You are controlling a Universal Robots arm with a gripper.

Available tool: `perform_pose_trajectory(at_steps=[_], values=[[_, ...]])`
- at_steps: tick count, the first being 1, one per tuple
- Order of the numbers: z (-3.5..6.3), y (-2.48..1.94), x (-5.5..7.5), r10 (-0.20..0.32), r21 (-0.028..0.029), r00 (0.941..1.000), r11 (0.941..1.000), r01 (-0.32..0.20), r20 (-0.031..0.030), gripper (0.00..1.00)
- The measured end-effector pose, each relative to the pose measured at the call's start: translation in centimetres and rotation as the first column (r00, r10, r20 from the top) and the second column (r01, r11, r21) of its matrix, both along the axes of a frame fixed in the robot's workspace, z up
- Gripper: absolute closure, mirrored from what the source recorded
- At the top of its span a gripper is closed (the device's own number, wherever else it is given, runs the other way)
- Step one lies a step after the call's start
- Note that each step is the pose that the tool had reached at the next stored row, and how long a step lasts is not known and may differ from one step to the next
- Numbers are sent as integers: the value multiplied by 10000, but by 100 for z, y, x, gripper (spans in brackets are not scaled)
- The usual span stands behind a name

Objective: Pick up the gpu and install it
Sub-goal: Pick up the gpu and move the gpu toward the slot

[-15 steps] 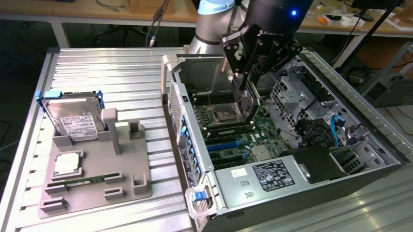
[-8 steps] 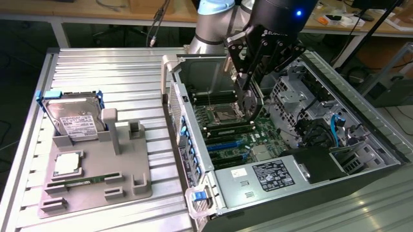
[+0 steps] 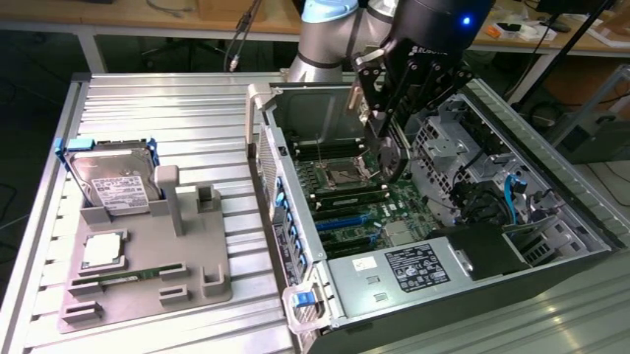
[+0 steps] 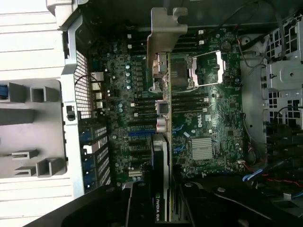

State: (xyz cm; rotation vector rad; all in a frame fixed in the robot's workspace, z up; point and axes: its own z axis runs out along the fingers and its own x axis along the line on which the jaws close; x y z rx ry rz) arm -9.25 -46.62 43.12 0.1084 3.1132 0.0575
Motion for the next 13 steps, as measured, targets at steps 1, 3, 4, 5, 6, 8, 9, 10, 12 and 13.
perform_pose_trajectory(at_steps=[1, 3, 4, 5, 6, 8, 9, 10, 12, 13], values=[[0, 0, 13, -1, -1, 10000, 10000, 1, 0, 73], [0, 0, 39, -1, 0, 10000, 10000, 1, 0, 73], [0, 0, 52, -1, 0, 10000, 10000, 1, 0, 73], [0, 0, 64, 0, -1, 10000, 10000, 0, 0, 73], [0, 0, 77, 0, 0, 10000, 10000, 0, 0, 73], [0, 0, 104, 0, -1, 10000, 10000, 0, 0, 73], [0, 0, 115, 0, 0, 10000, 10000, 0, 0, 73], [0, 0, 129, 1, 0, 10000, 10000, -1, 0, 73], [0, 0, 158, 0, -1, 10000, 10000, 0, 0, 73], [0, 0, 170, -1, -1, 10000, 10000, 1, 0, 73]])
